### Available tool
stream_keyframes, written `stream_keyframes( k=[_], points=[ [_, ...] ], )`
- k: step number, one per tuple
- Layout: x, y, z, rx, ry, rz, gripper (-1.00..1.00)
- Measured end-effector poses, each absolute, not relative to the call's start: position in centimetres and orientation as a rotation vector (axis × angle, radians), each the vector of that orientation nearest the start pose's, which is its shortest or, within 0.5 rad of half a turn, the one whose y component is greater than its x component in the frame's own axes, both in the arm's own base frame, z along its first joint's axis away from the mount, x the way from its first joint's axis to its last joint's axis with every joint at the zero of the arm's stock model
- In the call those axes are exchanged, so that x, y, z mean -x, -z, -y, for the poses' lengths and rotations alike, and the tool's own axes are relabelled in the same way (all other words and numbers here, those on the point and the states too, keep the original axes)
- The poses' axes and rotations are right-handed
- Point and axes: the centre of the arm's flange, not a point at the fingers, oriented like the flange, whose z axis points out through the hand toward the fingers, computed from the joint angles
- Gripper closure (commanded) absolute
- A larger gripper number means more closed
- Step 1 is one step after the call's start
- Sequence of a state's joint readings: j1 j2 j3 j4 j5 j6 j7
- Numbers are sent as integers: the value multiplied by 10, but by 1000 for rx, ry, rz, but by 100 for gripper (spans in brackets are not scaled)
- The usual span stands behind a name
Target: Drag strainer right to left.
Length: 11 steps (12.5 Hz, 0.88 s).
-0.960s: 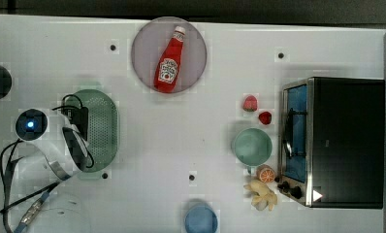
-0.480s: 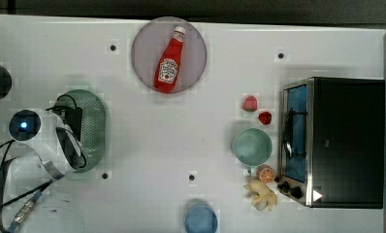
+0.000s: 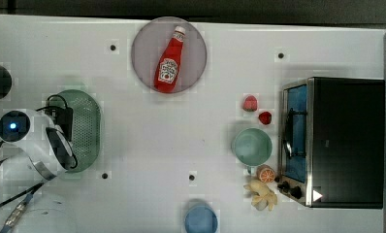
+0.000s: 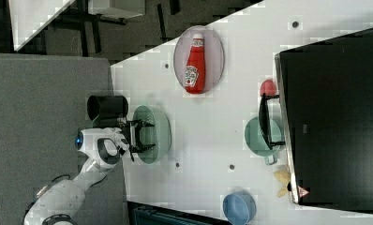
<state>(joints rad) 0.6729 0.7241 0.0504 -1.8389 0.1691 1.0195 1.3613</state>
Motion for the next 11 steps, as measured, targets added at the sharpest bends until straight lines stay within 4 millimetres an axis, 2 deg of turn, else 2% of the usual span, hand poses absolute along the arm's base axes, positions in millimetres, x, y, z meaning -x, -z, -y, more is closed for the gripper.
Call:
stream_keyframes(
  k=[3,5,6,8,9,11],
  points=[
    [-480,-139,-417,2260,-217,-2200,-100],
    [-483,-165,-405,2356,-247,-2192,-100],
    [-490,-190,-397,2417,-243,-2135,-100],
    [-509,-264,-370,2510,-218,-2020,-100],
    [-519,-308,-348,2541,-206,-1967,-100],
    [-538,-402,-288,2606,-121,-1785,-100]
  ],
)
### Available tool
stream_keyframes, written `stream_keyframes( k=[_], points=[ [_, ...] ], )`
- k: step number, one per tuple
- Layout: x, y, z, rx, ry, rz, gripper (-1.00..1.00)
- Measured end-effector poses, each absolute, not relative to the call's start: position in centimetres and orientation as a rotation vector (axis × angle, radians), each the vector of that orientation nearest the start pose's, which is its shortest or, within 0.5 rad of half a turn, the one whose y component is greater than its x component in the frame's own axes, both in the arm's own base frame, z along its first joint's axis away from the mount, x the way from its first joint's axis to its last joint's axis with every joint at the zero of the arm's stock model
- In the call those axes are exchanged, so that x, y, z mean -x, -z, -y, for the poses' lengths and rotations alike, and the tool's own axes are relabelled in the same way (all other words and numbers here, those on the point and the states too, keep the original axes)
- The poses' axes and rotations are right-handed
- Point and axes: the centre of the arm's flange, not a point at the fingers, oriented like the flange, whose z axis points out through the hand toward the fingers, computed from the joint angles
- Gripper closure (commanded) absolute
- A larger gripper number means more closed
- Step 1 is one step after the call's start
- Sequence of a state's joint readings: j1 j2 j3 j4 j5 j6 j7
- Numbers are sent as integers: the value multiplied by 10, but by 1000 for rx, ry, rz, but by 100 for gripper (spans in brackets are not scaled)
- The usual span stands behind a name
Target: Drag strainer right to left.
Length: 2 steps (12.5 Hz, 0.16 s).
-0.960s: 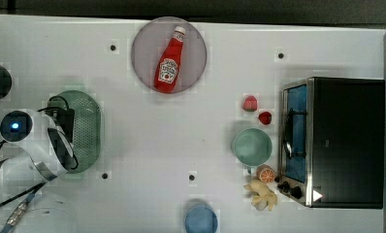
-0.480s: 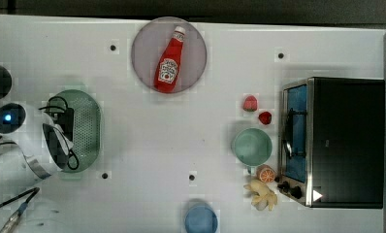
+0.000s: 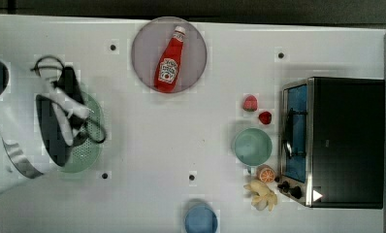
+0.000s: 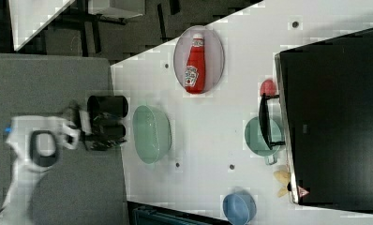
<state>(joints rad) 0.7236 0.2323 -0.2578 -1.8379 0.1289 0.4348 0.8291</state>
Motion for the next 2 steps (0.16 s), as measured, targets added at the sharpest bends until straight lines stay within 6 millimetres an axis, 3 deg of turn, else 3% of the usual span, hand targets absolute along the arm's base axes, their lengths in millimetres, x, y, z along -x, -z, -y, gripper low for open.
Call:
stream_keyframes(
  k=[2],
  points=[
    [-548,-496,-210,2605,-12,-1607,-100]
  ],
)
